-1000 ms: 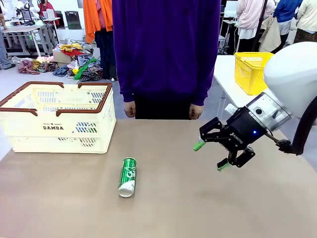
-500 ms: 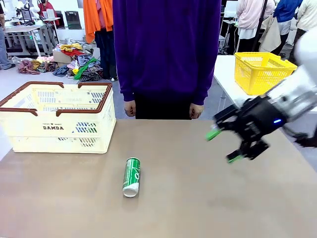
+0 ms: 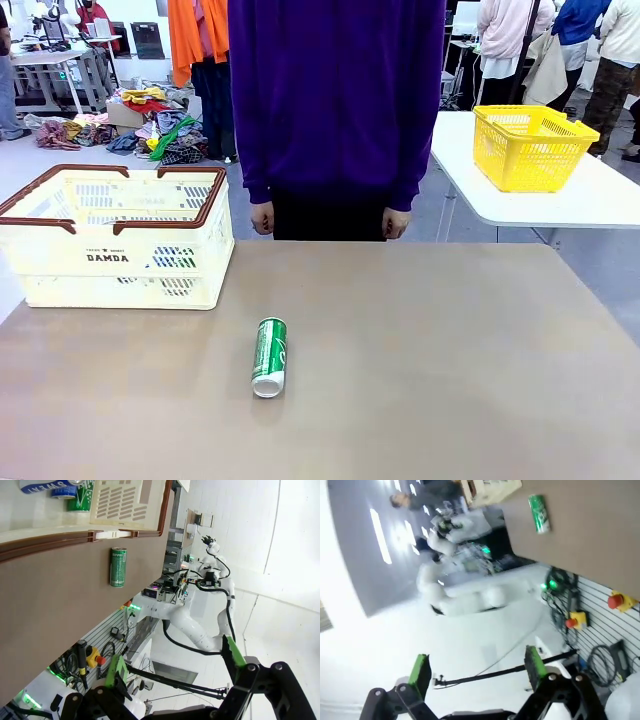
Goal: Place the drinks into the Shopping basket.
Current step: Pick up one drink and place it into the Shopping basket.
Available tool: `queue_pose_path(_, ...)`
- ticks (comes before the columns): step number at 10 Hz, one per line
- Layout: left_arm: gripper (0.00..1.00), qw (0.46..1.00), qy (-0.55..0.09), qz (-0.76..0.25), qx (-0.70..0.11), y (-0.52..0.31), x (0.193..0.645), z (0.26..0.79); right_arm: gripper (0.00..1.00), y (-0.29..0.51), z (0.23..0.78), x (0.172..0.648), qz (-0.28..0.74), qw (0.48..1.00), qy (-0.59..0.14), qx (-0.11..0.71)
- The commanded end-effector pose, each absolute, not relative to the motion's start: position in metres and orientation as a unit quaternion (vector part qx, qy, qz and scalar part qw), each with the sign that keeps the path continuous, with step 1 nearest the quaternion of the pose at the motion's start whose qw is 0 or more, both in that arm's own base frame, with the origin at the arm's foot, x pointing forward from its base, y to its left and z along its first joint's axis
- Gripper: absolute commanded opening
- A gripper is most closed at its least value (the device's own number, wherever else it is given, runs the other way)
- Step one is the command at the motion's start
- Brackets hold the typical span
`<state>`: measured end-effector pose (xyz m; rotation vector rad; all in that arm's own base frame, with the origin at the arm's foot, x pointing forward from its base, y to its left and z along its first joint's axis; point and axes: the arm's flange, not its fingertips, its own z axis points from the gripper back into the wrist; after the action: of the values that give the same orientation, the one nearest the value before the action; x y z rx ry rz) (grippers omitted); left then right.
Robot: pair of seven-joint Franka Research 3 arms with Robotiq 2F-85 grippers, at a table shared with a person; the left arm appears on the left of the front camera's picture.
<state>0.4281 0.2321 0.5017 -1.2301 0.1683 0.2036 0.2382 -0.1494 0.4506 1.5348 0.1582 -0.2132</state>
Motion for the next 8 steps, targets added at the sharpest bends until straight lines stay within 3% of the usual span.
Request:
queue_pose_path(1, 1.0, 0.808, 0.085, 0.097, -0.576, 0.23, 0.425, 0.505, 1.0, -0.173, 0.405, 0.255, -0.09, 0.677, 0.066, 0.727)
queue_pose_path(3, 1.0, 0.808, 0.085, 0.097, -0.576, 0.23, 0.425, 0.505, 1.0, -0.167, 0.385, 0.252, -0.103, 0.681, 0.032, 0.724)
queue_pose_path(4, 1.0, 0.808, 0.085, 0.097, -0.576, 0.23, 0.425, 0.505, 1.0, -0.174, 0.395, 0.238, -0.115, 0.673, 0.059, 0.728)
queue_pose_path(8, 1.0, 0.808, 0.085, 0.097, -0.576, 0.23, 0.425, 0.505, 1.0, -0.174, 0.395, 0.238, -0.115, 0.673, 0.059, 0.728)
